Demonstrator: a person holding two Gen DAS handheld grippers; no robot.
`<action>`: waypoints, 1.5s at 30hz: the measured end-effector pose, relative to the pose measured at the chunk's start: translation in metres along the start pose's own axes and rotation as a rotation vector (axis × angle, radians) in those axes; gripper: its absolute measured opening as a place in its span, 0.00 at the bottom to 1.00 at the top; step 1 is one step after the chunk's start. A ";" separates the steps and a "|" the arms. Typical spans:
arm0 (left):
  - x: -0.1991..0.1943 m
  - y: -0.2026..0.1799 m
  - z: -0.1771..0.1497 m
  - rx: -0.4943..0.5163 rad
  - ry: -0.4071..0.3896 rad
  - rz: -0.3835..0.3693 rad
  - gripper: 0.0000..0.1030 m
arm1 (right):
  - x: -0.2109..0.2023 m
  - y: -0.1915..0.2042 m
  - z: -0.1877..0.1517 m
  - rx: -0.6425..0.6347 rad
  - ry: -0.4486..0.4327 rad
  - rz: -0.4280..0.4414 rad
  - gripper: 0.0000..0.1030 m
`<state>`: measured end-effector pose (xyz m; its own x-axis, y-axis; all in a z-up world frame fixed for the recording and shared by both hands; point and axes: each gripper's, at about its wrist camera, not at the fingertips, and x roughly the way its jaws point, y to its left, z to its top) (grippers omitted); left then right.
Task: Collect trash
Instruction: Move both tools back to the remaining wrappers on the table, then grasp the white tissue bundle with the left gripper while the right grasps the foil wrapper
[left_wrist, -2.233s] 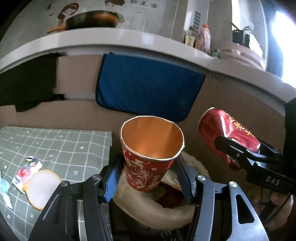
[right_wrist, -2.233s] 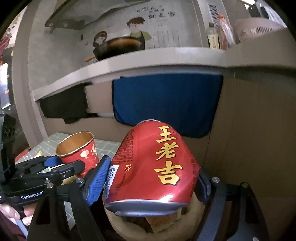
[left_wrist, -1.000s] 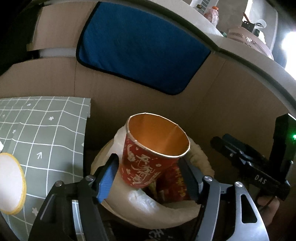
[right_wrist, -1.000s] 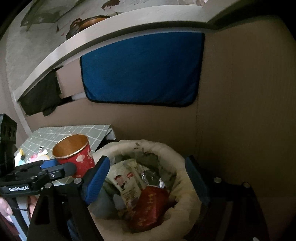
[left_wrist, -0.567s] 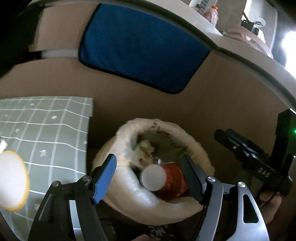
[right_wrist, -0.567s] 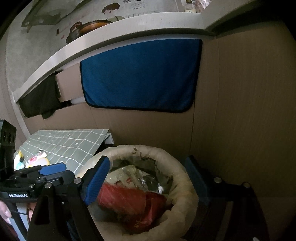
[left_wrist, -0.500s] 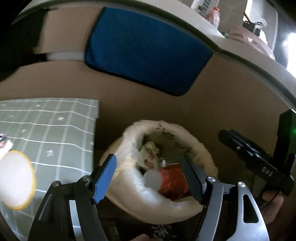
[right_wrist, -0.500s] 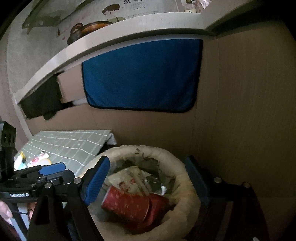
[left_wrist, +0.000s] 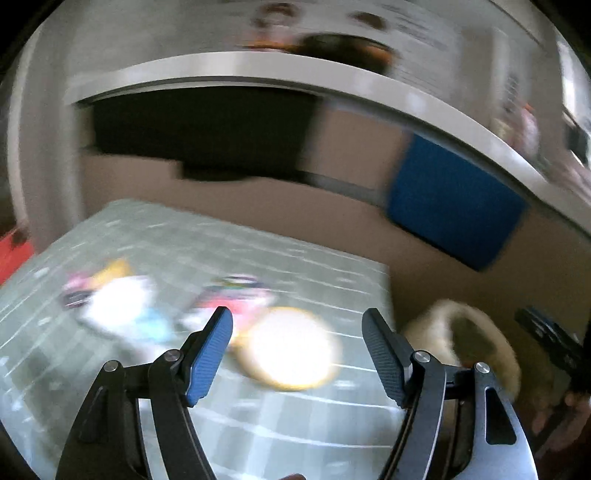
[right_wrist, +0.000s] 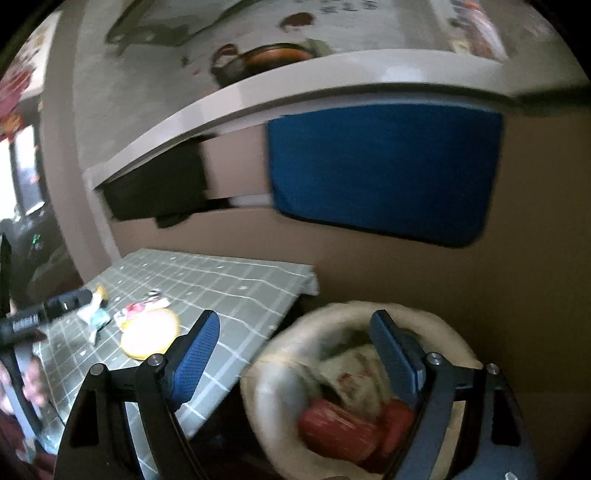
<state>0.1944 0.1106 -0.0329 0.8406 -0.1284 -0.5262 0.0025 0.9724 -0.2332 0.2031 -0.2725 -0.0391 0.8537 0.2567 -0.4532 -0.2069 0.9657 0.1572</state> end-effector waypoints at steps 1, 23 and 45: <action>-0.002 0.020 0.000 -0.036 -0.002 0.036 0.71 | 0.003 0.010 0.002 -0.017 0.001 0.012 0.79; 0.085 0.132 -0.022 -0.372 0.226 0.120 0.45 | 0.103 0.129 -0.013 -0.138 0.233 0.261 0.73; -0.067 0.243 -0.058 -0.441 -0.037 0.336 0.46 | 0.222 0.421 -0.008 -0.694 0.334 0.652 0.73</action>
<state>0.1078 0.3441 -0.1016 0.7747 0.1894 -0.6033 -0.4892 0.7841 -0.3819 0.3013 0.1910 -0.0808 0.3190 0.6388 -0.7002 -0.9091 0.4151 -0.0355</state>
